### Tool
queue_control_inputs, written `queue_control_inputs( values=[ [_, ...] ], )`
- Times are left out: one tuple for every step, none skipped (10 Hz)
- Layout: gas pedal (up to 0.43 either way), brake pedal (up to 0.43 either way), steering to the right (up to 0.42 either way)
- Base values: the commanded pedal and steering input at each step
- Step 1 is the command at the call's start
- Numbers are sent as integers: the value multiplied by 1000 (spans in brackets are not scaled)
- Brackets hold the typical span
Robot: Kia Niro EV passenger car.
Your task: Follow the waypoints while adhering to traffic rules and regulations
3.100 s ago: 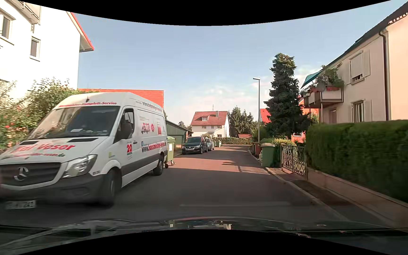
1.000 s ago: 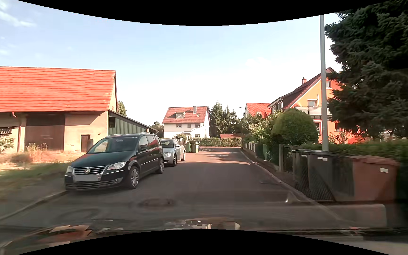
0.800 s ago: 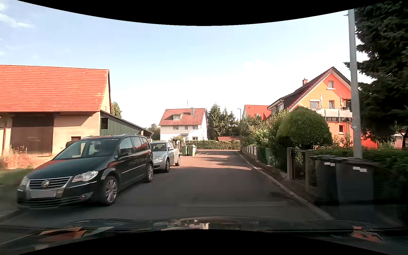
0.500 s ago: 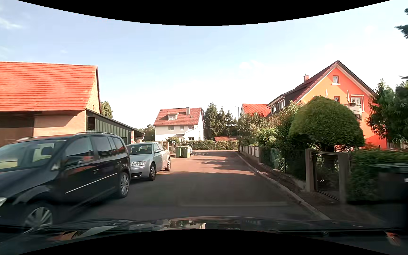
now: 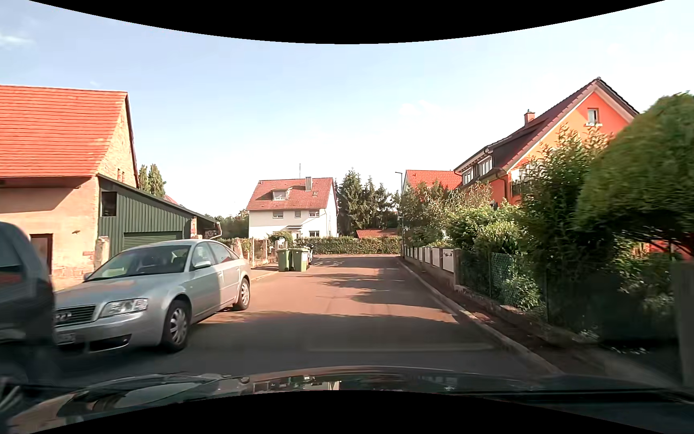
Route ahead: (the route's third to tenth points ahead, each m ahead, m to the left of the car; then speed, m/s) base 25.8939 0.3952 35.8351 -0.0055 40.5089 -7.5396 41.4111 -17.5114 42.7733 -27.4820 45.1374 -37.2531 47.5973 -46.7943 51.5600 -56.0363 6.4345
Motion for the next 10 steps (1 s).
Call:
queue_control_inputs(
  values=[
    [8, 0, 33],
    [0, 0, 31],
    [0, 0, 29],
    [0, 0, 29],
    [0, 0, 29],
    [0, 0, 24],
    [0, 0, 15],
    [0, 0, 11],
    [0, 0, 8],
    [0, 0, 3]
  ],
)
